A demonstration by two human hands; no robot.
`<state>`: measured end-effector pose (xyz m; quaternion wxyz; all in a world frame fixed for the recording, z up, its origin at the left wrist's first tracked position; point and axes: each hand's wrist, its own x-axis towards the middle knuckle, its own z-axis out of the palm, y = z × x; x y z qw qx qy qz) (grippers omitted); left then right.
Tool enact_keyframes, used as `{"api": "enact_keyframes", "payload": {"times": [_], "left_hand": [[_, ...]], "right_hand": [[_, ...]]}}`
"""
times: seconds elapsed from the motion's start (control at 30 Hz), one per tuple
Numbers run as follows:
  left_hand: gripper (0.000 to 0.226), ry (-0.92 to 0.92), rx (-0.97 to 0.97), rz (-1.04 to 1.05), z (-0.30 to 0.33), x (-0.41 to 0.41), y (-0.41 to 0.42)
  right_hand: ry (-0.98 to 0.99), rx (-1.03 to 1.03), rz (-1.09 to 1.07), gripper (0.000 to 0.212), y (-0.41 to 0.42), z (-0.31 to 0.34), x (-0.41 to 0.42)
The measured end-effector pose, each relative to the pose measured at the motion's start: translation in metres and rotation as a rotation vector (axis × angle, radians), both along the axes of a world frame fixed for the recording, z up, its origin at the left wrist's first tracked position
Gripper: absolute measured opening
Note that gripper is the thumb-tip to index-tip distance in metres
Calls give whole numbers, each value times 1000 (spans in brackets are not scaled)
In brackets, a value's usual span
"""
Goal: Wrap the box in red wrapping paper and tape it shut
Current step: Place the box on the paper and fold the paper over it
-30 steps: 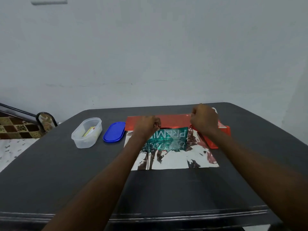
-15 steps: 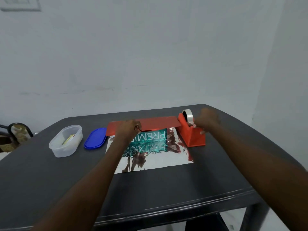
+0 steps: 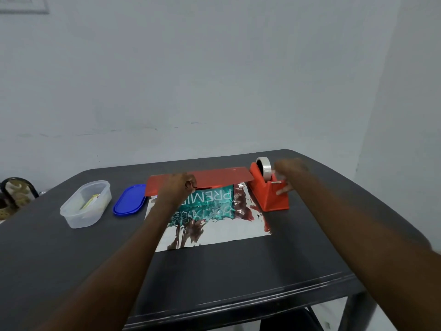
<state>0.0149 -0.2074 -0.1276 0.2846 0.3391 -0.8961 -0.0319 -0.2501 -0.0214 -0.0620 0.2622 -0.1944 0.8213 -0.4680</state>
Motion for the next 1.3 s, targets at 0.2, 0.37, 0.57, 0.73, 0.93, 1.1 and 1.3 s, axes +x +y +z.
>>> {"api": "enact_keyframes", "payload": {"times": [0.2,0.37,0.57,0.73,0.93,1.1,1.3], "left_hand": [[11,7,-1,4,-1,0,2],[10,10,-9,15,0,0,4],[10,15,-8,11,0,1,5],[11,28,-4,30,-1,2,5],[12,44,-20,37,-2,2,7],[13,65,-17,50,-3,3,10],[13,115,28,49,-1,5,13]], "right_hand": [[-82,-303,-156,34,14,-5,20],[23,-329,-319,20,27,-53,27],[-62,-421,-380,17,26,-79,31],[-220,-493,-441,15,22,-82,42],[-306,-520,-448,19,20,-93,59],[-253,-614,-304,21,3,-84,86],[-158,-598,-88,22,-47,-79,140]]}}
